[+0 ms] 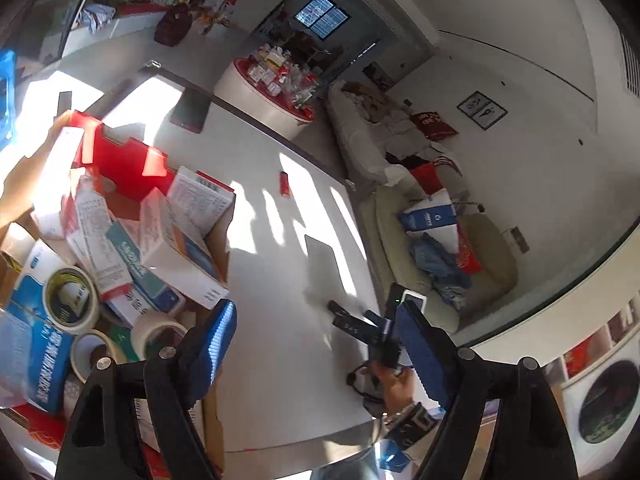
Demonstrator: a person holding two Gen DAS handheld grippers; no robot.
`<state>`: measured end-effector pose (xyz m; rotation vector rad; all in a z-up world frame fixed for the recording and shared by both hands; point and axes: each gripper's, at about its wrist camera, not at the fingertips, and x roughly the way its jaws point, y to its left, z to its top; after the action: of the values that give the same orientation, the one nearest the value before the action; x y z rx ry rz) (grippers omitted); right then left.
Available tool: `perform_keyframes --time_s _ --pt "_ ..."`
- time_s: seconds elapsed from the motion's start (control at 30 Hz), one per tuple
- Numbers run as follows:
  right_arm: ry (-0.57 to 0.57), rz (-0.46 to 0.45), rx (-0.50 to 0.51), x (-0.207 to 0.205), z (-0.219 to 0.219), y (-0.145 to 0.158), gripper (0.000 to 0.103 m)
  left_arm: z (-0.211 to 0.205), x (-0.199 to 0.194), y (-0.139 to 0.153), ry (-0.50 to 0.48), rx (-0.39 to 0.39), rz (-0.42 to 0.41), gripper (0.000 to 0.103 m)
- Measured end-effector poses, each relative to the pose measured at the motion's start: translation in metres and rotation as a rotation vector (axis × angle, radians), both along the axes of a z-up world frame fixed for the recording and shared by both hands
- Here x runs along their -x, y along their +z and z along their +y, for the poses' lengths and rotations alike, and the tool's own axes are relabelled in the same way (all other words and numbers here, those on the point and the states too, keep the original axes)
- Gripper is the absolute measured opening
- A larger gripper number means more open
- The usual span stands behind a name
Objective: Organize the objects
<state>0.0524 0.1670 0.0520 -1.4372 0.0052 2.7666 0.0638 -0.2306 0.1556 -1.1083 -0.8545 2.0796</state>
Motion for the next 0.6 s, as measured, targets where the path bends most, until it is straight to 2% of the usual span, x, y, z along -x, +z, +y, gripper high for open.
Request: perform_keyframes --time_s 0.13,0.23,0.3,0.37,0.6 --pt "0.019 0.016 -0.001 0.013 0.001 0.005 0.103 0.023 0.007 -0.015 -0.18 -0.423 -0.13 0.091" --pt "0.014 0.015 -0.001 0.022 -0.003 0.005 0.103 0.037 0.012 -0.028 -0.268 -0.745 -0.216 0.095" --pt "0.013 0.015 -0.001 0.023 -0.003 0.004 0.103 0.042 0.013 -0.034 -0.281 -0.874 -0.243 0.098" --pt "0.013 0.015 -0.003 0.023 -0.004 0.004 0.103 0.044 0.015 -0.034 -0.275 -0.888 -0.245 0.099" --pt "0.012 0.015 0.0 0.023 -0.004 0.003 0.103 0.062 0.007 -0.044 -0.266 -0.776 -0.288 0.099"
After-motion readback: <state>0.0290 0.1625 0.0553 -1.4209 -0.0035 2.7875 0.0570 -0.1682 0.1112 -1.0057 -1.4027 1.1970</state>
